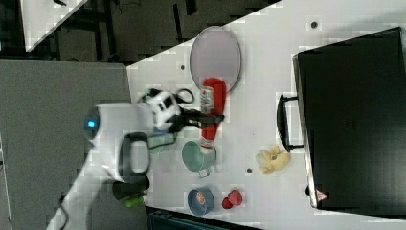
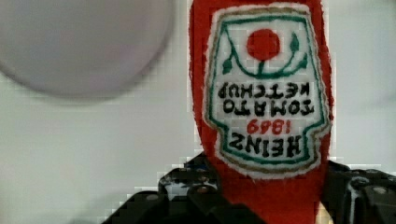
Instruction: Pick ketchup from plate and place it on table.
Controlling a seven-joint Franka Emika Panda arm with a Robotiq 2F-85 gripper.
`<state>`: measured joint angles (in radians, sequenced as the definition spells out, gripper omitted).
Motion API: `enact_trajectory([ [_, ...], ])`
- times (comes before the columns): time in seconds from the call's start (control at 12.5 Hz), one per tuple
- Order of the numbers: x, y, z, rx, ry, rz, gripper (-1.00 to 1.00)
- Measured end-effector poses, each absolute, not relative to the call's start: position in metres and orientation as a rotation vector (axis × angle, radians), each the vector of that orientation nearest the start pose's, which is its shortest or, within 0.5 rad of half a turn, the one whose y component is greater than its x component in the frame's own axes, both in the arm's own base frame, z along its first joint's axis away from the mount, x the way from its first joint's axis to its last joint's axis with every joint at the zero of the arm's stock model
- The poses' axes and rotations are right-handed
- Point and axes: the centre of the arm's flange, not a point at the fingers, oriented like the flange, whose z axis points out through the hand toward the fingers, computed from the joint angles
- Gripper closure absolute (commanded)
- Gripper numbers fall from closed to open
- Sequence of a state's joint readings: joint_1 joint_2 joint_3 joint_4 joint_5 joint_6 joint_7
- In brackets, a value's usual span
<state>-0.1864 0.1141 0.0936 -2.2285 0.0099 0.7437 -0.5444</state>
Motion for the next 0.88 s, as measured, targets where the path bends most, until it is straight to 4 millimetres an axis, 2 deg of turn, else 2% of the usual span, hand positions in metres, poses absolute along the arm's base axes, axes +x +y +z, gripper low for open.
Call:
enact_trajectory([
  [0.24, 0.489, -0.046, 0.236, -3.073, 0.540, 0.170, -0.21],
  [0.4, 0.466, -0.042, 0.201, -3.073, 0.529, 0.286, -0.21],
  [0.64, 0.460, -0.040, 0.170, -3.064, 0.526, 0.350, -0.26],
  [0.88, 0.467, -0.036, 0.161, -3.060, 0.526, 0.278, -0.90],
])
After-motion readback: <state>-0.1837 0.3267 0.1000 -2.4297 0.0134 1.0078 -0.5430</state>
